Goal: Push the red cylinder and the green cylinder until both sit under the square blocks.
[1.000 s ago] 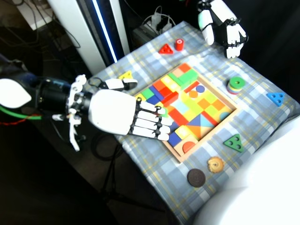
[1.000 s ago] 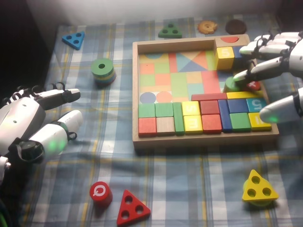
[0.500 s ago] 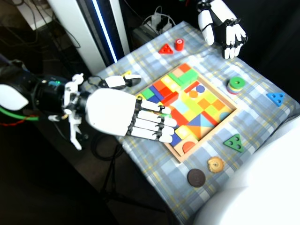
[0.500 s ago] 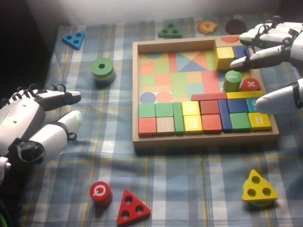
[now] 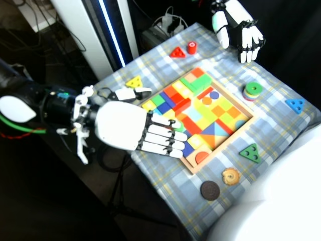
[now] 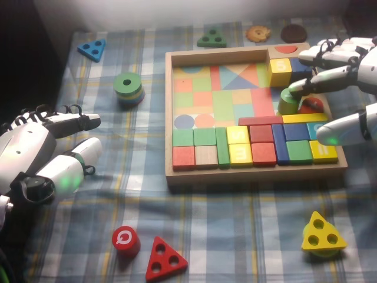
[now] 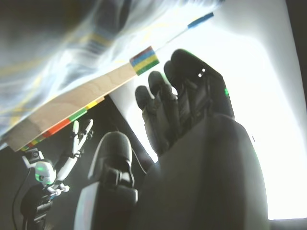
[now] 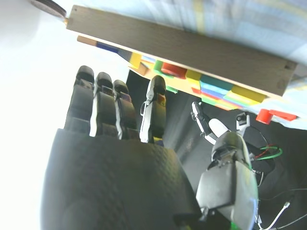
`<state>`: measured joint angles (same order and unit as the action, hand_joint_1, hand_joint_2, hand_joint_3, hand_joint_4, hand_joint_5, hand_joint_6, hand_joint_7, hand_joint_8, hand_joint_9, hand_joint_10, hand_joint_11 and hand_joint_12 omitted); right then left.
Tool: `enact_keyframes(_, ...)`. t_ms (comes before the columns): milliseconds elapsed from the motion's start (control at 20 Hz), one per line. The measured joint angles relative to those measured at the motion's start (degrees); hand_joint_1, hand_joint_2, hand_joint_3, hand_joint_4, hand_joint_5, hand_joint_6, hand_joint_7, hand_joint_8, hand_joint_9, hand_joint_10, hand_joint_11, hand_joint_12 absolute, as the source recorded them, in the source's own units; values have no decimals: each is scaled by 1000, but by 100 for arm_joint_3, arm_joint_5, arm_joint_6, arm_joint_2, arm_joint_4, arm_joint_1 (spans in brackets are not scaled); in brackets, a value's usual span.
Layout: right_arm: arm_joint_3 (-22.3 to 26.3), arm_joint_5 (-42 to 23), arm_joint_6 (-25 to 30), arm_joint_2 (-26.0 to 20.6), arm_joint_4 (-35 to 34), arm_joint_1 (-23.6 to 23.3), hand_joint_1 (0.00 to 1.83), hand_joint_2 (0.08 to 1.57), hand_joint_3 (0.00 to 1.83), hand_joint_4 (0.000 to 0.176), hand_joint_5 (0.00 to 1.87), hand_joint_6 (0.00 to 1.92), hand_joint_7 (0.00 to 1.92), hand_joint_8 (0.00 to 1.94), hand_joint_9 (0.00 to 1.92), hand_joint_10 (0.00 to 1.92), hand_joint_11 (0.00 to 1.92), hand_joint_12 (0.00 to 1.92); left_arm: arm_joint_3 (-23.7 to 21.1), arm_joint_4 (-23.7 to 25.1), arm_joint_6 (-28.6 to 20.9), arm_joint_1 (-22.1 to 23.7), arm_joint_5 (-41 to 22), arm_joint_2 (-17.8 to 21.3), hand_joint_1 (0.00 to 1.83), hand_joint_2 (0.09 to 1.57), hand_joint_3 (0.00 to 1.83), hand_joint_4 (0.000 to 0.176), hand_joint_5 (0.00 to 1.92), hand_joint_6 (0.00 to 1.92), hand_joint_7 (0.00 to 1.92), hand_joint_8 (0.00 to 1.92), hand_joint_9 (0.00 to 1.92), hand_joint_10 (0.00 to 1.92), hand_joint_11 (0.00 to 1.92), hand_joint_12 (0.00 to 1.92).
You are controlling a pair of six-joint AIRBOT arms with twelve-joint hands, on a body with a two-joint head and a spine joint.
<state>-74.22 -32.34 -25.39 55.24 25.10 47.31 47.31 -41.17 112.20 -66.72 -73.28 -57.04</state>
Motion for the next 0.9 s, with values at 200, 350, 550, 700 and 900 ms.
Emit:
enact_keyframes(200,92,-13,2,-136,11,87,0,884,0,176,371,9,11,3,0,0,0,0,0,13,0,0,2,0,269,1524,0,0,594,0,516,2,215,523,0,1232)
enact_keyframes(350,151,7,2,-249,4,144,0,877,0,176,364,4,0,0,0,0,0,0,0,-4,2,0,9,-2,291,1520,0,0,588,2,500,1,230,462,0,1191)
enact_keyframes(550,205,-7,2,-254,42,144,0,892,2,158,385,11,12,5,0,0,0,0,0,-4,0,0,13,-2,369,1517,0,0,611,5,528,4,243,502,0,1341)
enact_keyframes(700,181,-33,2,-223,46,144,0,895,0,157,379,3,11,1,0,0,0,0,0,-7,0,0,15,0,356,1525,1,0,631,6,547,4,177,700,0,1476)
enact_keyframes(900,133,-70,4,-153,37,144,0,928,11,152,376,0,1,0,0,0,0,0,2,-13,0,0,22,-2,319,1532,3,0,629,3,542,2,143,747,0,1457)
